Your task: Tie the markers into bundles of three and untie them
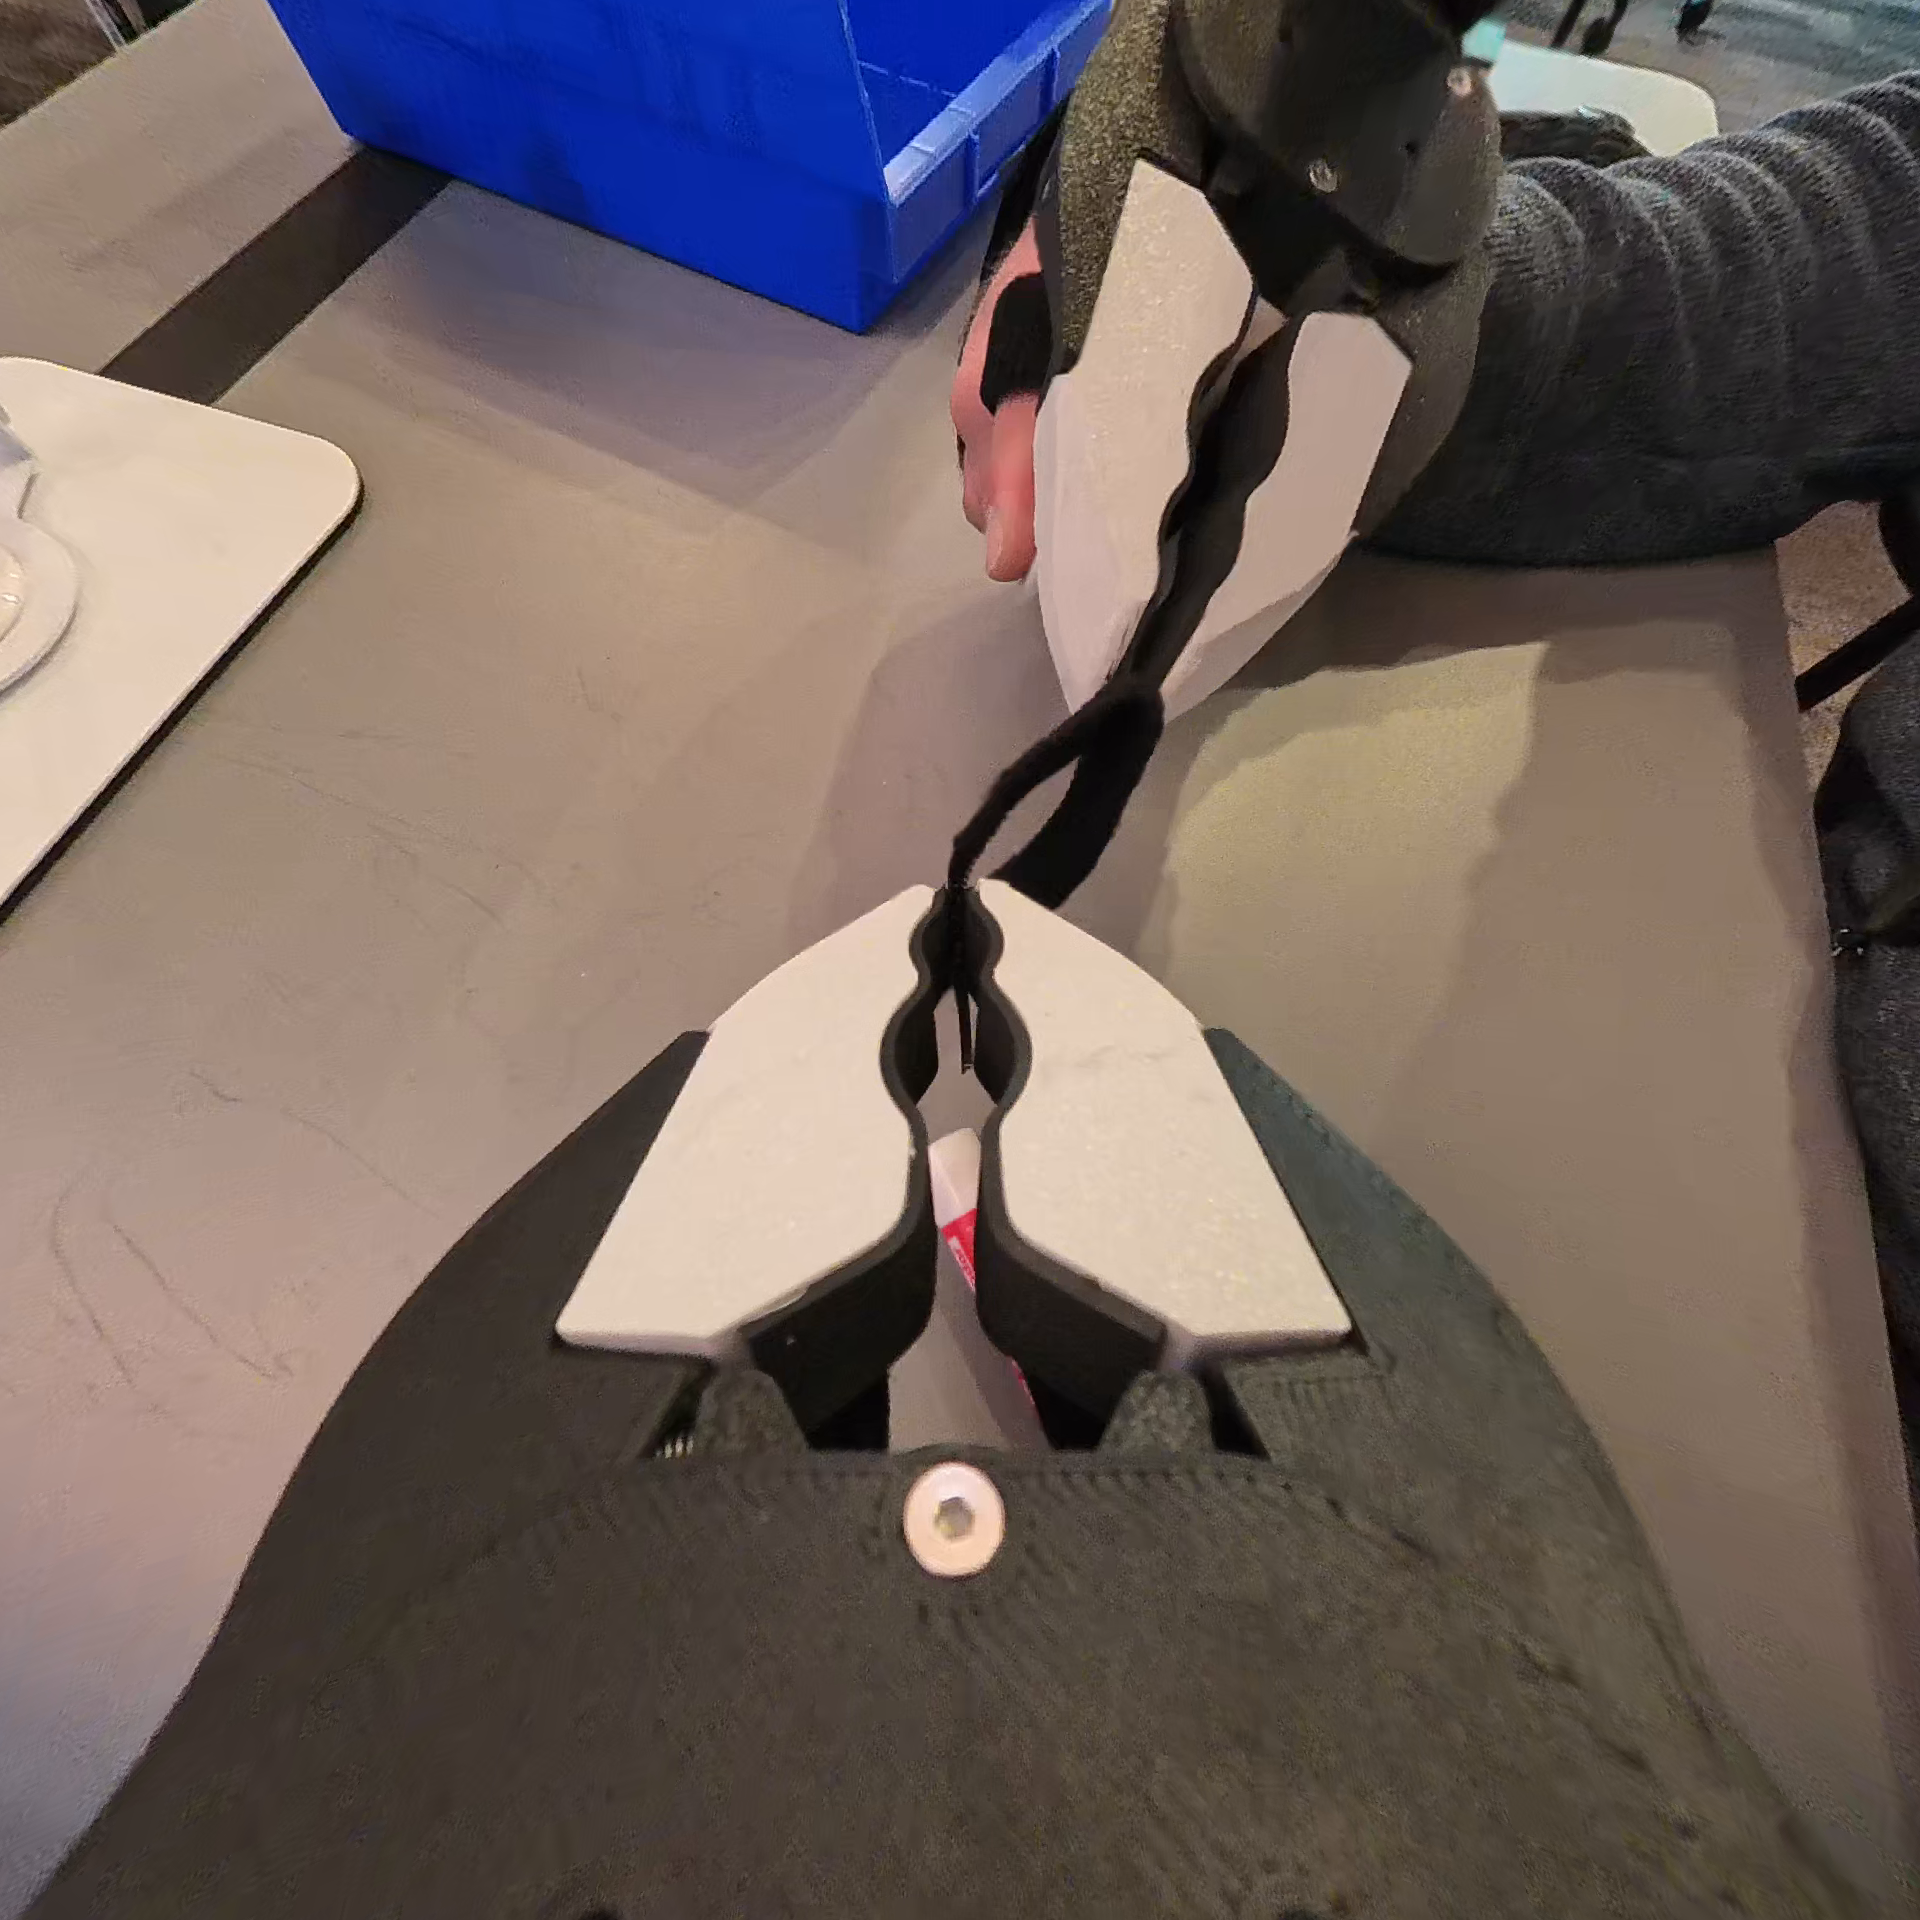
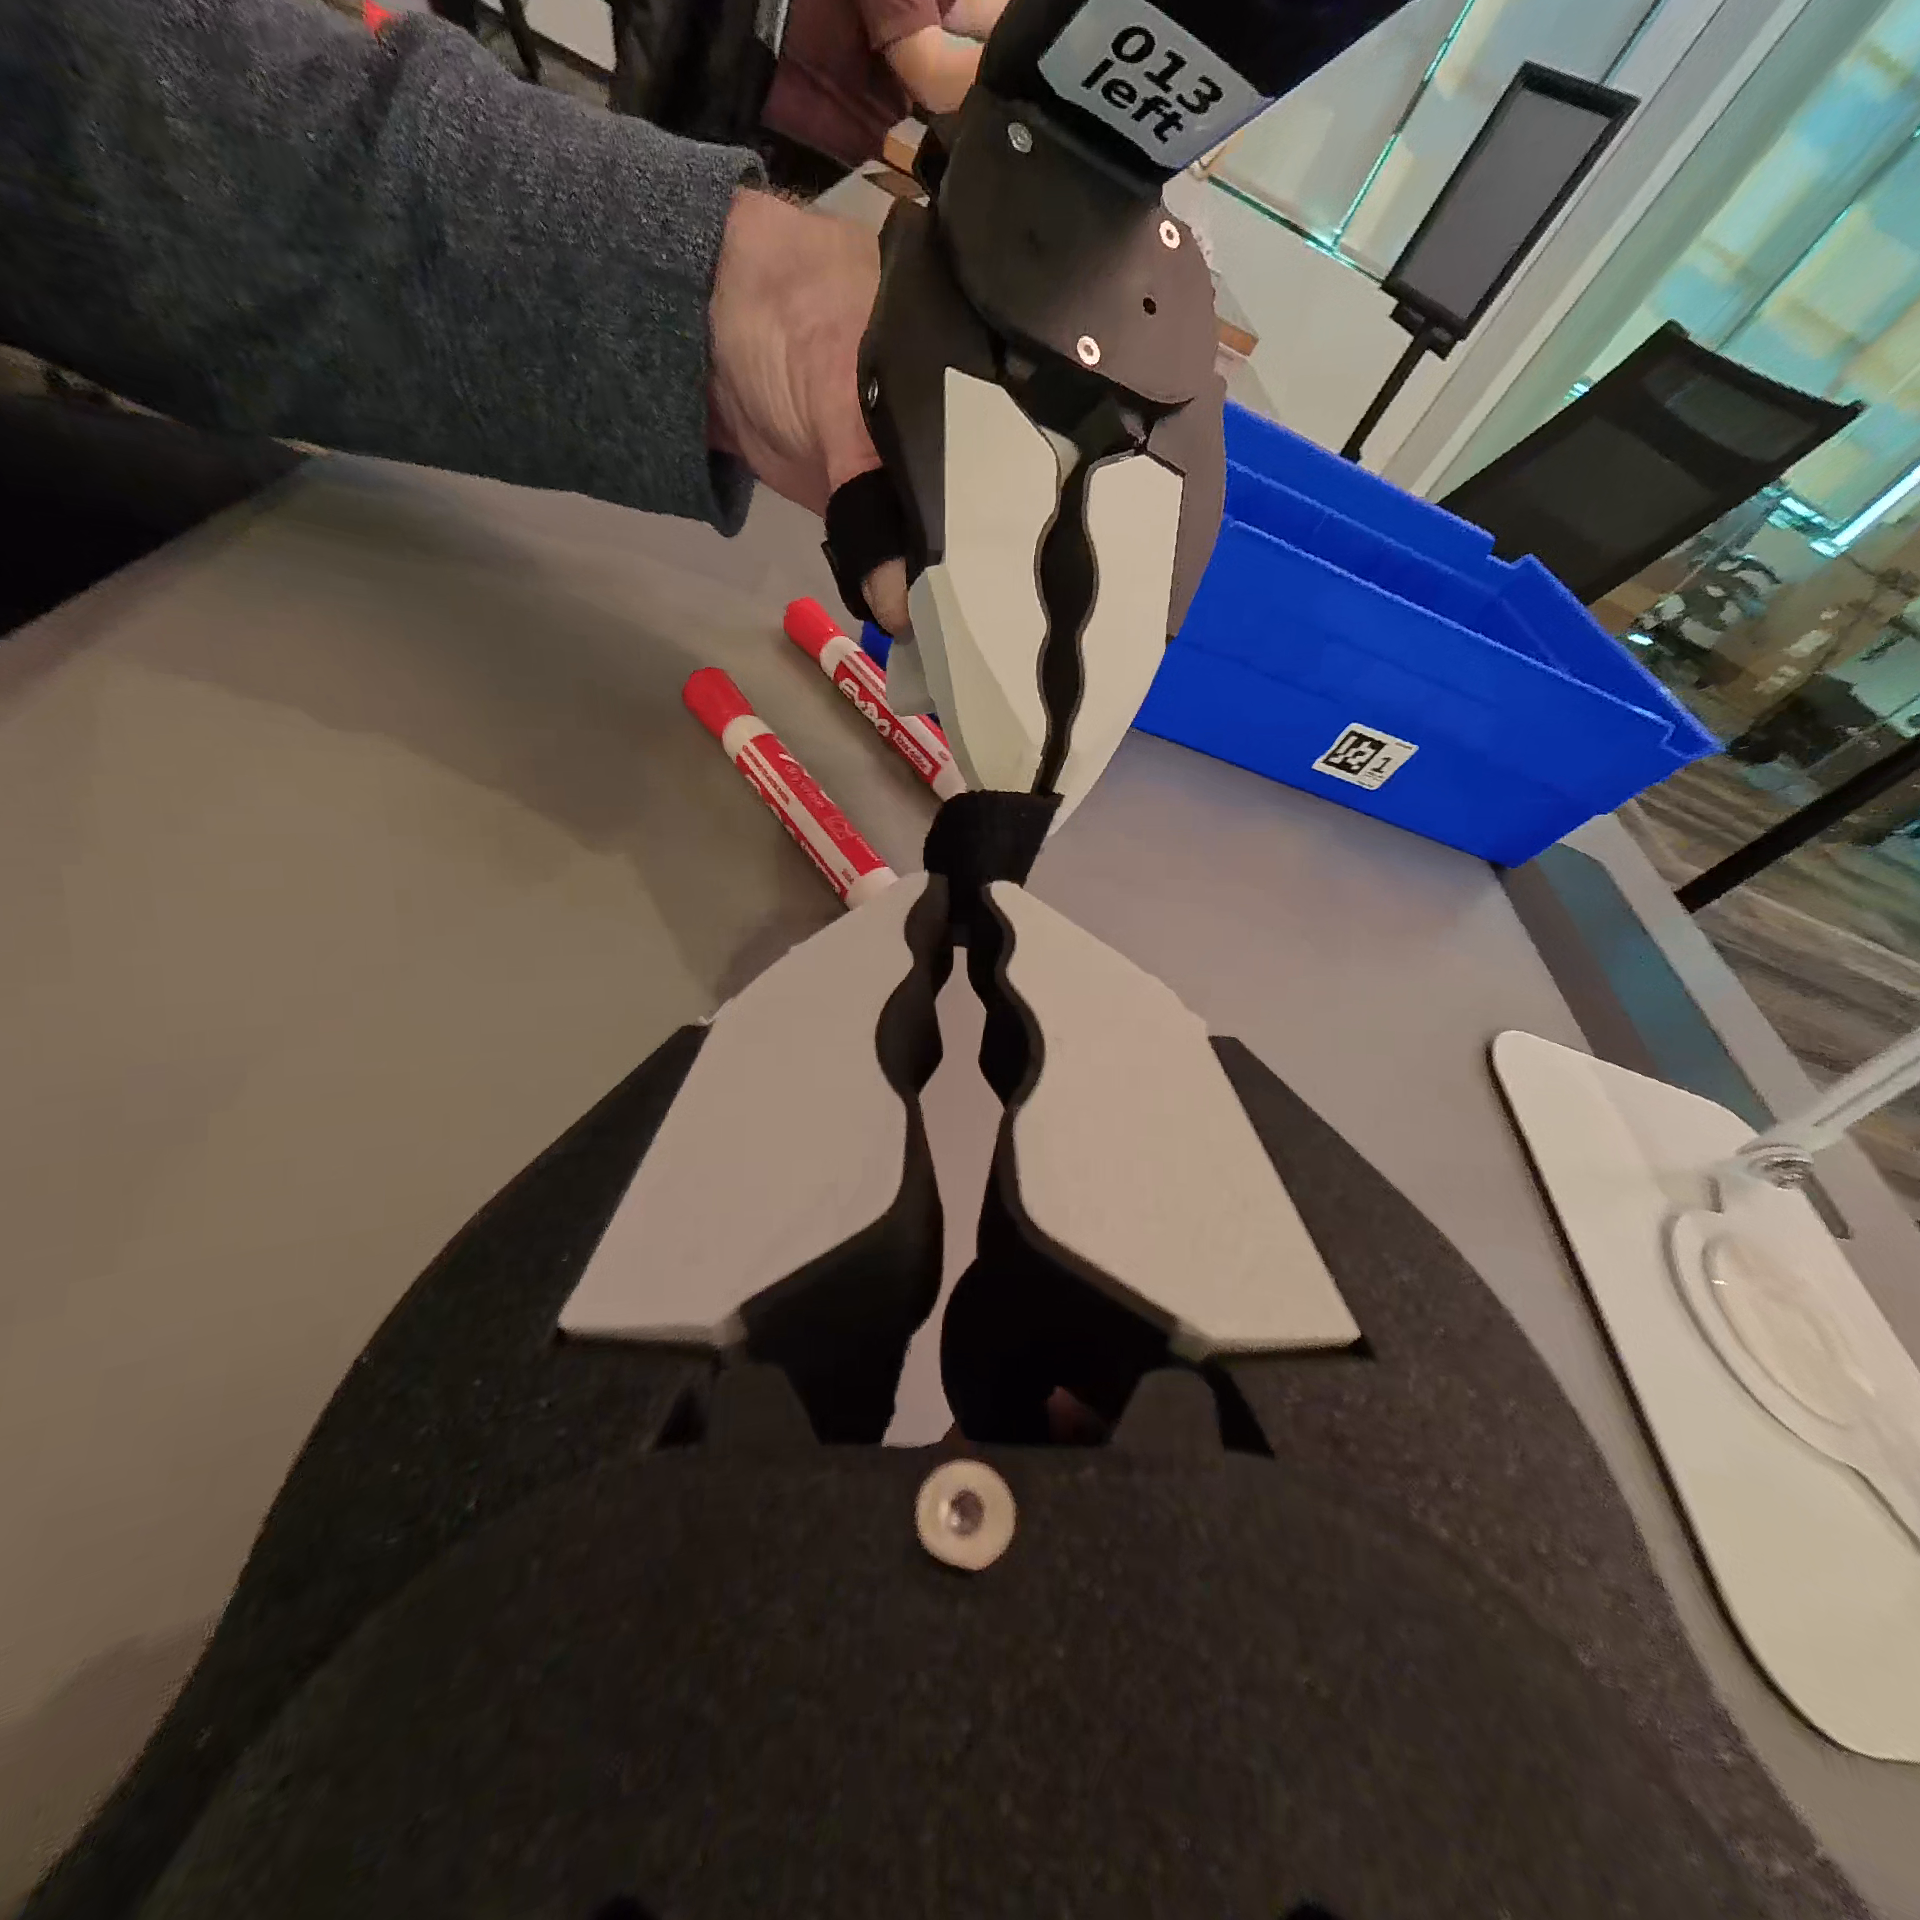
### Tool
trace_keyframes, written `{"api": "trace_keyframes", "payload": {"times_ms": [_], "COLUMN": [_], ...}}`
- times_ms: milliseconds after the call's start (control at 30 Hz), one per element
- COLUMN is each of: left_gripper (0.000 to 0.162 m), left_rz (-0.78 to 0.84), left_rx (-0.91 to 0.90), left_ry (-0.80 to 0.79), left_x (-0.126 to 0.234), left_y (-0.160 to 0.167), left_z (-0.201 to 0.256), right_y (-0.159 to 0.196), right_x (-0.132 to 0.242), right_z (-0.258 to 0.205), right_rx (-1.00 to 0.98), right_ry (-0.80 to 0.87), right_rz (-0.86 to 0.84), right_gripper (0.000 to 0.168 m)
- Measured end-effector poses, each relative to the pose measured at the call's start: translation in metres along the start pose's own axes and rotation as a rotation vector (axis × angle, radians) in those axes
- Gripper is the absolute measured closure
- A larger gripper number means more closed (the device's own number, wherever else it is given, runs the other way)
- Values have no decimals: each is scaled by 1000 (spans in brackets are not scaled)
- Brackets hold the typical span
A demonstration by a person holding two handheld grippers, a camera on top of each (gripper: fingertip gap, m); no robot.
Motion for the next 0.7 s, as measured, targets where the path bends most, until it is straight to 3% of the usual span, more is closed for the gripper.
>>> {"api": "trace_keyframes", "payload": {"times_ms": [33, 167, 267, 400, 567, 700], "left_gripper": [162, 161, 148, 144, 152, 161], "left_rz": [0, 43, 112, 142, 56, 57], "left_rx": [-5, -22, -42, -119, -225, -200], "left_ry": [-1, -11, -33, -75, -89, -59], "left_x": [0, 2, 11, 17, 1, -4], "left_y": [0, -5, -13, -24, -30, -30], "left_z": [0, 2, 1, 9, 22, 22], "right_y": [0, -3, -5, -5, -8, -9], "right_x": [0, 6, 11, 14, 11, 11], "right_z": [0, 1, 5, 5, -5, 1], "right_rx": [-17, -84, -147, -170, -153, -176], "right_ry": [-19, -77, -112, -157, -211, -181], "right_rz": [8, 67, 121, 144, 149, 158], "right_gripper": [166, 166, 166, 167, 166, 166]}}
Point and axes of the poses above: each gripper's, where its closed fingertips meet, x back along the fingers, y out of its underside, z = x × y across the jaws, the point moved 1 cm from there along x, back along the fingers, and after that the axes turned 15 degrees about -z, right-handed, at the moved point
